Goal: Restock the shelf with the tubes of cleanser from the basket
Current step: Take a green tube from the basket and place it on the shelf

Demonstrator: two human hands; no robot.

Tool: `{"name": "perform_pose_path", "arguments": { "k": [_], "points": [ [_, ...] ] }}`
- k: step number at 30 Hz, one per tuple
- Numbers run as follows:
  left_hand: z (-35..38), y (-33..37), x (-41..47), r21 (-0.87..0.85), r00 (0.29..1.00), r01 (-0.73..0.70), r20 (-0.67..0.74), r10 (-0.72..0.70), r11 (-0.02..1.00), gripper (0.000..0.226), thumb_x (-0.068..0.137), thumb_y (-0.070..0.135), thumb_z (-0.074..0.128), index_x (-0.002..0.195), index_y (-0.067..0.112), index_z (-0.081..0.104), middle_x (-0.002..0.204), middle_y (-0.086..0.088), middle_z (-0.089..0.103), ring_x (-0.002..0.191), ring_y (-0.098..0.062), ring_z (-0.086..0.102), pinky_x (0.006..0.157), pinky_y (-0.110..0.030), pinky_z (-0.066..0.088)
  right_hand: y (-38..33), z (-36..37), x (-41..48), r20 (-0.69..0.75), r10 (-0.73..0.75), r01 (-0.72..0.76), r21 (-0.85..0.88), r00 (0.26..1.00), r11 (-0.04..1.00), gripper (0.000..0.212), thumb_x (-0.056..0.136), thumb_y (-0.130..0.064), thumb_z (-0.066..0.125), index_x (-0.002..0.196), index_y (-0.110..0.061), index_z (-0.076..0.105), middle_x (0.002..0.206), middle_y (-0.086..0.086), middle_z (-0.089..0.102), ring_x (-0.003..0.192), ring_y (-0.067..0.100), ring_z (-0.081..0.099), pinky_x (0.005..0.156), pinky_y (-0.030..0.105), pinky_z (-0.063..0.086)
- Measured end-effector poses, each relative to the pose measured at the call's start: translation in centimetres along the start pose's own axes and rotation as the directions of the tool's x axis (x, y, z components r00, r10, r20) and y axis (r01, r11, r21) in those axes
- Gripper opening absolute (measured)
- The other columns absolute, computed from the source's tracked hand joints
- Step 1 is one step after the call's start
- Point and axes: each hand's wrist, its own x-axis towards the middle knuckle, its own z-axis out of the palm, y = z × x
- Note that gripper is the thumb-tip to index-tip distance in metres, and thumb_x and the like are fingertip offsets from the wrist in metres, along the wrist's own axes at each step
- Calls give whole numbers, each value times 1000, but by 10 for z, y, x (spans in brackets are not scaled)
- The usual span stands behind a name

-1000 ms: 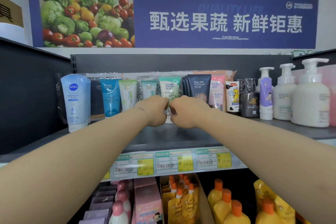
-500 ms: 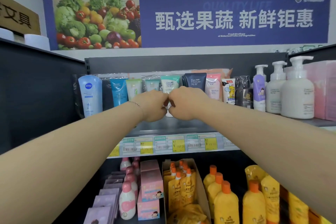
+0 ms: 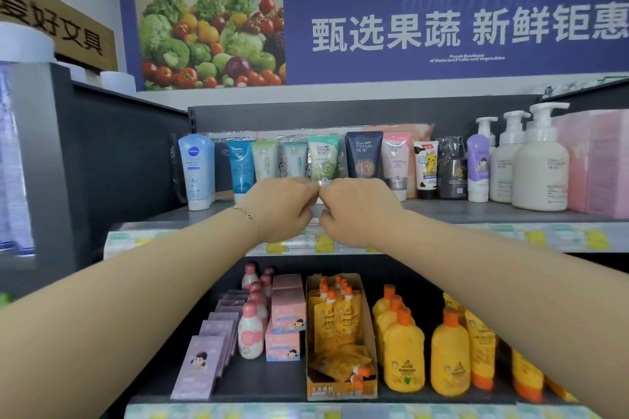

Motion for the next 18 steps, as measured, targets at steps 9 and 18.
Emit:
{"name": "perform_pose_path", "arguments": {
  "k": [9,18],
  "points": [
    [9,30,-50,-72,996,82,52,-79,994,21,92,26,43,112,23,50,111,2,58,91,-20,57,75,-36,51,-5,7,-47,37,-78,77,39,996,996,17,95,-36,39,99,-21,48,99,3,59,92,27,61,63,34,37],
    [34,66,-93,-137,966,180,212,-149,974,20,91,22,43,110,24,50,107,3,55,85,-19,53,71,-32,47,-6,33,-95,159,-21,5,106,987,994,18,94,-36,43,94,-20,51,88,-1,58,78,21,57,62,33,45]
  ]
}}
